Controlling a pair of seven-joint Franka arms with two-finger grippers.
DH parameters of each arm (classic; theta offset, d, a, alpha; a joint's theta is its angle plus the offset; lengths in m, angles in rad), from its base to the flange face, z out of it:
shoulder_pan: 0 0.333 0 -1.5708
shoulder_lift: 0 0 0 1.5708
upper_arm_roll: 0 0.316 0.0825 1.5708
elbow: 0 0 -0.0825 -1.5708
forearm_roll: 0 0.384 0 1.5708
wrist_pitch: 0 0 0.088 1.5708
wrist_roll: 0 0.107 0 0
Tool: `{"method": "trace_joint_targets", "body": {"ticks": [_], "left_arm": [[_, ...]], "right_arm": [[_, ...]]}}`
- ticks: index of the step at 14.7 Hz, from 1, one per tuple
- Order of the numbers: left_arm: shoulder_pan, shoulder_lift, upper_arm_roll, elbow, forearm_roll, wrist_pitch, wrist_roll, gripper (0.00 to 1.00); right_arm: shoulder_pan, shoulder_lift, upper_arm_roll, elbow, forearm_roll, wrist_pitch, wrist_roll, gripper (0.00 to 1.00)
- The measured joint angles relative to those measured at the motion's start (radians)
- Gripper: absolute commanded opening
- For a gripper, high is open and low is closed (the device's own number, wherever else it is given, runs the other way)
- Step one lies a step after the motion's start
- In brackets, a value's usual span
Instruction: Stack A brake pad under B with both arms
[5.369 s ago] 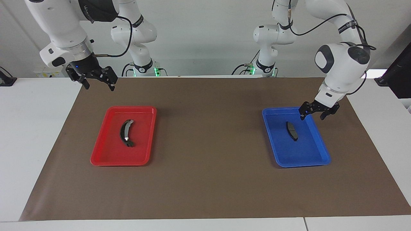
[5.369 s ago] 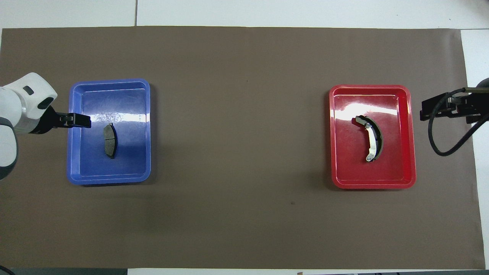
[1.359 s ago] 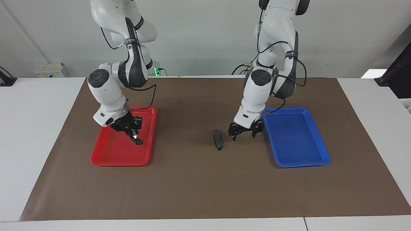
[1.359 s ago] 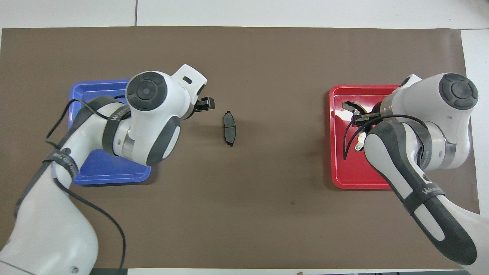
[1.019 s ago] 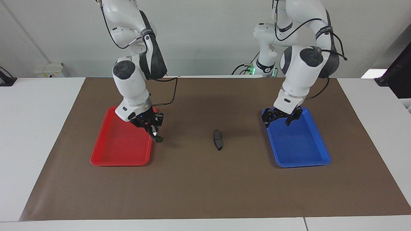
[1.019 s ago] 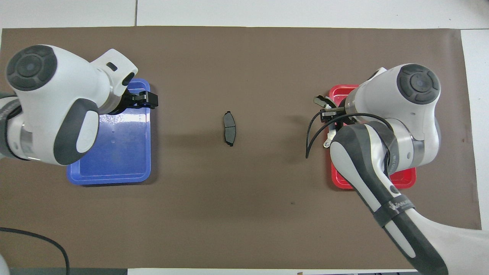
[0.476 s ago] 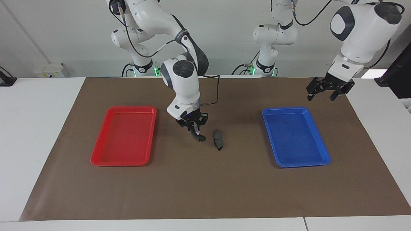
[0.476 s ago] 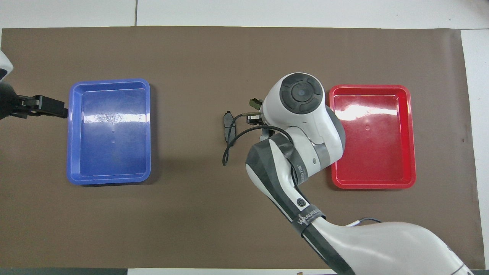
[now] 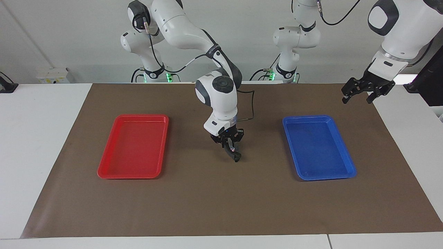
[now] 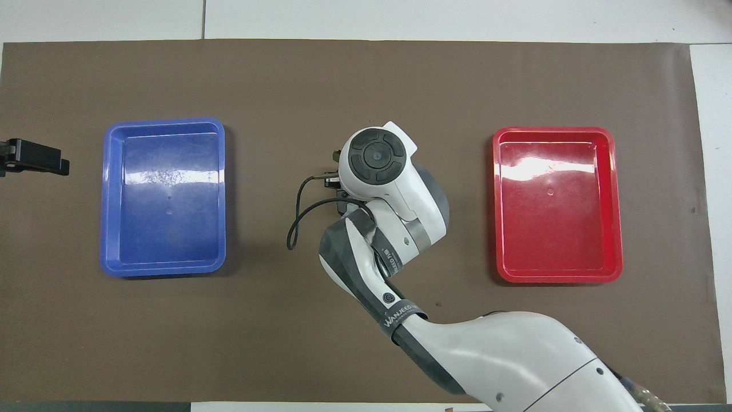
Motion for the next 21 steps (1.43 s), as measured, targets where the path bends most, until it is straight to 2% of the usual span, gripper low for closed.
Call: {"method": "trace_joint_targets", "body": {"ticks": [6, 21], "left_arm": [[0.011, 0.000, 0.002, 0.008, 0.000, -0.014, 0.000, 0.99], [0.026, 0.000, 0.004, 0.007, 0.000, -0.018, 0.000, 0.99]], "right_arm": [[0.016, 0.052, 0.000, 0.003, -0.001, 0.047, 0.000, 0.00], [0.014, 0.064, -0.005, 0.008, -0.002, 0.098, -0.005, 0.00]]}}
